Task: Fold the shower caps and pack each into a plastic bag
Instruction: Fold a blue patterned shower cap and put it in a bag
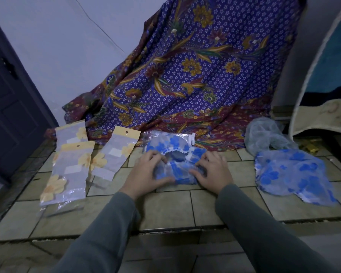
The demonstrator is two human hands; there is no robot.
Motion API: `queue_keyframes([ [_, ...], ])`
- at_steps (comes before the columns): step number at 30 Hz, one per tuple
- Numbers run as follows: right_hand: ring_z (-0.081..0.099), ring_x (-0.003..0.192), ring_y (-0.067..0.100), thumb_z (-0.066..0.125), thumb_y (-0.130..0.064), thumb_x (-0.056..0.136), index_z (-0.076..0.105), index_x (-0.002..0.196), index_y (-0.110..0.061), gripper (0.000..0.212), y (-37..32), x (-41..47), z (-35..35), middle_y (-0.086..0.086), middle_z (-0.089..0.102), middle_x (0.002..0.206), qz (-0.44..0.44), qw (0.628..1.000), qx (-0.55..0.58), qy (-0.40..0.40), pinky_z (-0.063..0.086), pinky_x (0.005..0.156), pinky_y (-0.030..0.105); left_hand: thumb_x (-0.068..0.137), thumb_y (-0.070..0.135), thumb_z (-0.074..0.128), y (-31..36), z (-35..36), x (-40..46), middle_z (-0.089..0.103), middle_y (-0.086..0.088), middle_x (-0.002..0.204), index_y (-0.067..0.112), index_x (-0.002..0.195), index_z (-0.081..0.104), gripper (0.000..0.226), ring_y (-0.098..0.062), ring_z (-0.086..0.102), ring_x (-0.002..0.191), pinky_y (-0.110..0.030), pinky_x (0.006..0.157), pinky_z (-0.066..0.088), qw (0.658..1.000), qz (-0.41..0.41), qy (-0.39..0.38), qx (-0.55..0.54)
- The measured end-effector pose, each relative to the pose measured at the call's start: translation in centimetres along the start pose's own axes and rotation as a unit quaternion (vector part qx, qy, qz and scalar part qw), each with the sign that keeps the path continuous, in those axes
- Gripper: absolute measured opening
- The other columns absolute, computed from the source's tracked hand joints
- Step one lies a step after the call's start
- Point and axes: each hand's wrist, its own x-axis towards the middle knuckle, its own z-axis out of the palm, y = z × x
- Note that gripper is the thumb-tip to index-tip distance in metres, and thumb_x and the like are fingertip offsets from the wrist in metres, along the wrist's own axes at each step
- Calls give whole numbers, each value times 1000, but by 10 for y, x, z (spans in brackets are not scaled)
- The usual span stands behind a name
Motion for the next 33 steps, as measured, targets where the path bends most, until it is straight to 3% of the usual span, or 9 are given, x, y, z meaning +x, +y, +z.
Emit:
queue_keyframes([
  [4,49,95,13,55,-60,80,65,75,-23,38,-17,7,-4,-9,56,93,-48,993,93,50,30,81,31,63,61,70,6,6,-3,49,4,120,35,87,65,35,-18,38,115,-40,93,33,992,57,73,90],
  [8,44,117,3,58,-71,68,53,122,-31,67,-16,6,-12,-15,53,126,-26,985,118,-119,25,97,30,77,46,56,0,5,2,56,0,119,31,78,73,22,-26,40,112,-35,91,28,988,42,134,69],
  [11,48,120,7,67,-50,79,44,135,-37,61,4,-5,-7,-13,55,130,16,987,63,-149,22,95,30,75,29,70,-16,-3,-4,60,0,103,24,78,76,8,-16,42,99,-27,84,37,991,41,124,34],
  [16,66,70,16,57,-34,75,65,73,-26,12,17,-20,-2,-9,67,72,-1,1000,4,-30,18,66,29,67,5,76,-40,-8,-17,69,9,88,24,81,75,24,-19,53,87,-35,75,51,996,-36,-11,83],
  [22,60,89,12,56,-31,70,65,88,-30,20,-1,-17,-4,-13,64,96,-45,994,57,-79,26,73,28,71,35,44,5,-4,-14,62,12,93,28,87,71,32,-15,48,92,-31,82,38,997,-47,59,32],
  [25,56,101,13,53,-43,70,68,86,-28,27,0,-21,-4,-11,58,105,-52,990,90,-95,30,82,31,85,54,43,15,11,-13,60,9,90,28,87,69,37,-12,49,89,-33,79,40,997,-40,-23,61],
  [29,40,109,8,50,-56,76,72,91,-27,40,6,-25,-9,-7,50,112,51,989,130,-56,24,87,27,83,57,56,22,14,-6,64,7,89,29,87,68,31,-9,58,83,-28,73,48,976,-147,-152,60],
  [31,40,109,13,54,-51,82,65,105,-24,37,-5,-18,-13,1,50,113,164,981,103,-4,30,88,29,84,54,59,34,14,2,66,6,89,26,88,67,29,-10,59,84,-27,73,47,967,-171,-184,40],
  [33,47,114,26,54,-50,86,53,121,-17,48,-13,-7,-13,8,54,119,308,946,78,-62,37,92,35,84,50,62,48,16,8,67,4,93,24,94,69,29,-11,60,88,-26,78,47,958,-184,-219,-13],
])
